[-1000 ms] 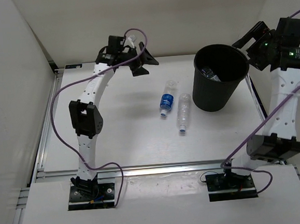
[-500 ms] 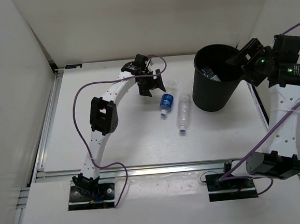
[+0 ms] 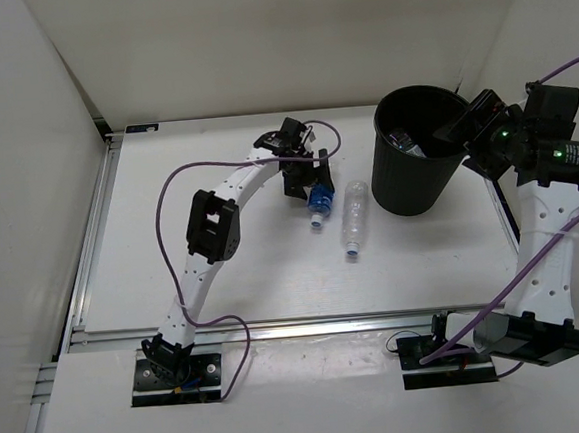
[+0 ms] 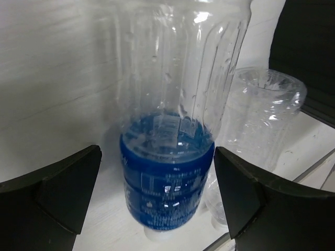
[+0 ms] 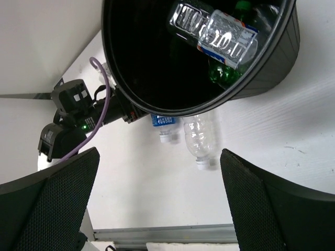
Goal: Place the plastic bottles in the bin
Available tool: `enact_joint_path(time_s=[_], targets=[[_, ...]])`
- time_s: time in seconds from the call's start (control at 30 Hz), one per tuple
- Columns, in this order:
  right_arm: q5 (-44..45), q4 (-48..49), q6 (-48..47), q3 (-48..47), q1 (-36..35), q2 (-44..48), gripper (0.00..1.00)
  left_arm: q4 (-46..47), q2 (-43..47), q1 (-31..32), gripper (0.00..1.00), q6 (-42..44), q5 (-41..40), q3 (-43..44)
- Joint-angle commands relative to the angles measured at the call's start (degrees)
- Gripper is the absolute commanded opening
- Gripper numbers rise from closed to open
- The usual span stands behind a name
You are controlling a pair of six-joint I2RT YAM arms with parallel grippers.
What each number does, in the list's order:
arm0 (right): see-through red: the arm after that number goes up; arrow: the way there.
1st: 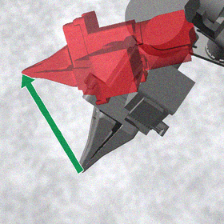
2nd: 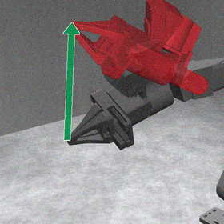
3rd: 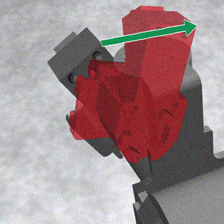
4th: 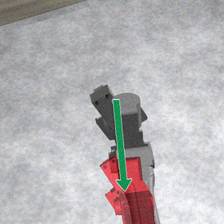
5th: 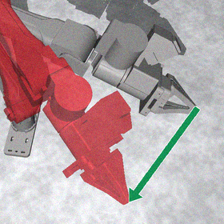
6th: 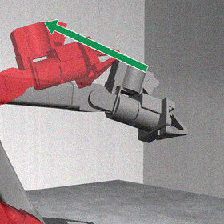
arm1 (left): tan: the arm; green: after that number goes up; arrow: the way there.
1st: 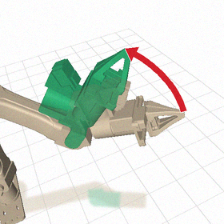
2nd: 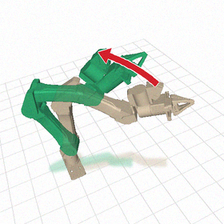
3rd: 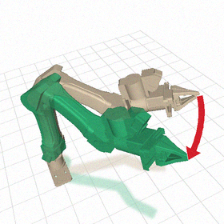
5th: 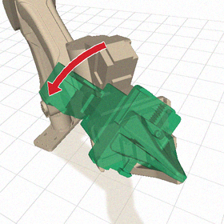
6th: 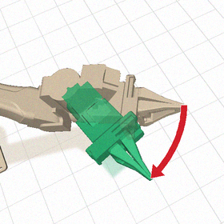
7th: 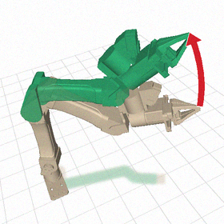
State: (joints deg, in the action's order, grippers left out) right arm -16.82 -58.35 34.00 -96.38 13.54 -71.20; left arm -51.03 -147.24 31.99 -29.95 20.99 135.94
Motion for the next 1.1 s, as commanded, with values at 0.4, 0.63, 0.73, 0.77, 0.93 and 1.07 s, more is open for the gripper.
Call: enact_joint_path(time_s=[0.4, 0.63, 0.73, 0.77, 0.93, 1.07], targets=[[1.3, 1.1, -2.1, 1.2, 0.3, 1.1, 1.00, 0.1, 3.9, -3.1, 0.38, -3.1, 7.3, -3.9], [1.4, 0.1, -1.6, -2.1, 0.3, -0.6, 1.00, 4.9, 22.6, -8.6, 0.46, -12.9, 6.8, -1.1], [0.7, 0.1, -1.0, -2.8, 0.3, -1.1, 1.00, 14.6, 20.5, -8.6, 0.48, -20.0, 15.3, 8.6], [0.7, -0.4, -1.0, -2.8, 0.3, -1.1, 1.00, 20.8, 19.0, -8.6, 0.48, -26.1, 17.1, 11.1], [1.3, -2.0, -1.0, -7.0, 0.3, -1.7, 1.00, 45.2, 12.9, -4.7, 0.47, -41.2, 23.0, 12.2], [1.8, -4.9, -1.0, -11.9, 0.3, -1.7, 1.00, 50.5, 11.0, -2.5, 0.47, -42.8, 20.1, 12.3]])
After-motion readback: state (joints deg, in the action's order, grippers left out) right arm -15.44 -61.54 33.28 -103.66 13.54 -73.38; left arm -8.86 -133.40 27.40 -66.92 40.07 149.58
